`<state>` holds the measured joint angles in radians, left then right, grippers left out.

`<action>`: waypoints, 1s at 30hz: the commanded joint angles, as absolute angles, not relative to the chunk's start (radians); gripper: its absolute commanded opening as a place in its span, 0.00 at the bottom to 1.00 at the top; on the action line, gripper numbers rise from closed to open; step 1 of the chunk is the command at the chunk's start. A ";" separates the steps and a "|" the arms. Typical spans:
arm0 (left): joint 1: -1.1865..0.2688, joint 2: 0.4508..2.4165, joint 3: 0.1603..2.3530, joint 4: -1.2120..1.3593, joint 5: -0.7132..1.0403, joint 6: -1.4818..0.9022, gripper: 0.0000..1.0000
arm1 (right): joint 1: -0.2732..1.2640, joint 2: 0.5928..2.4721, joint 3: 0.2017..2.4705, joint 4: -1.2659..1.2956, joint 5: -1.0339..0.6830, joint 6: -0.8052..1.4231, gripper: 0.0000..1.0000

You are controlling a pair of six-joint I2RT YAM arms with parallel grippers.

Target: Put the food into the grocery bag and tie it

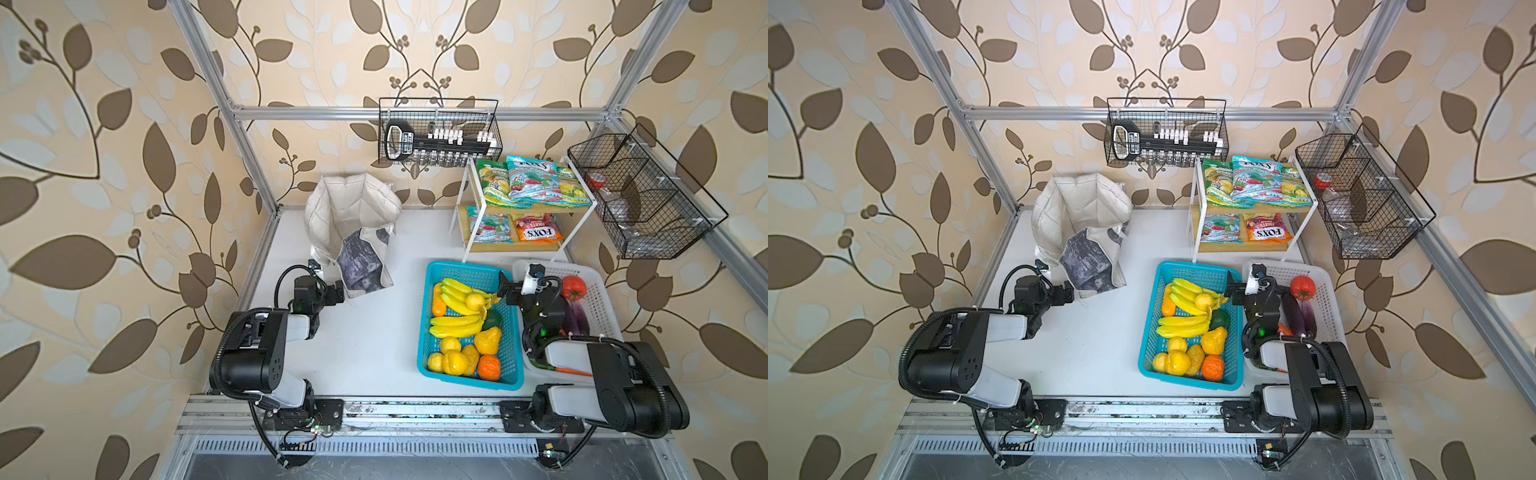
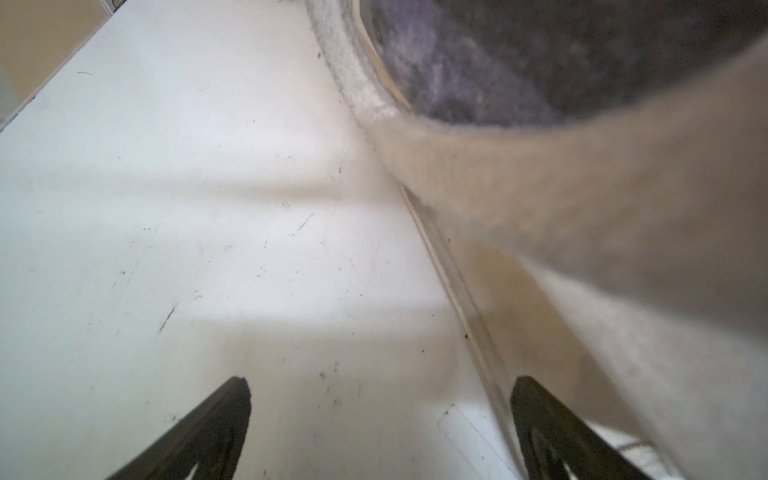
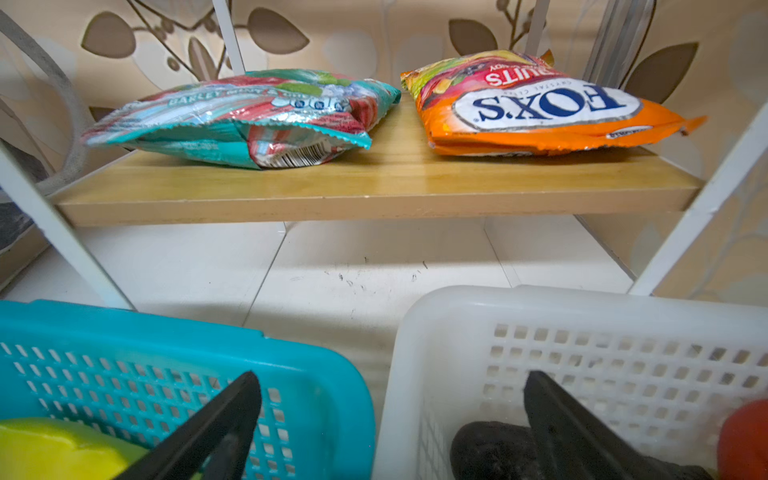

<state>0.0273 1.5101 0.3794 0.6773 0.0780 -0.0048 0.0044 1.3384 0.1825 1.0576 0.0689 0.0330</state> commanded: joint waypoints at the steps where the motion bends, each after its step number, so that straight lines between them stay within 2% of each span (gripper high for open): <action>1: 0.027 1.499 0.402 0.709 0.090 0.002 0.99 | -0.001 1.351 0.181 1.025 0.049 0.013 1.00; 30: 0.027 1.499 0.403 0.709 0.090 0.002 0.99 | -0.007 1.346 0.179 1.019 0.068 0.031 1.00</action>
<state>0.0273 1.5101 0.3794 0.6773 0.0780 -0.0048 -0.0032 1.3384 0.1825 1.0576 0.0631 0.0368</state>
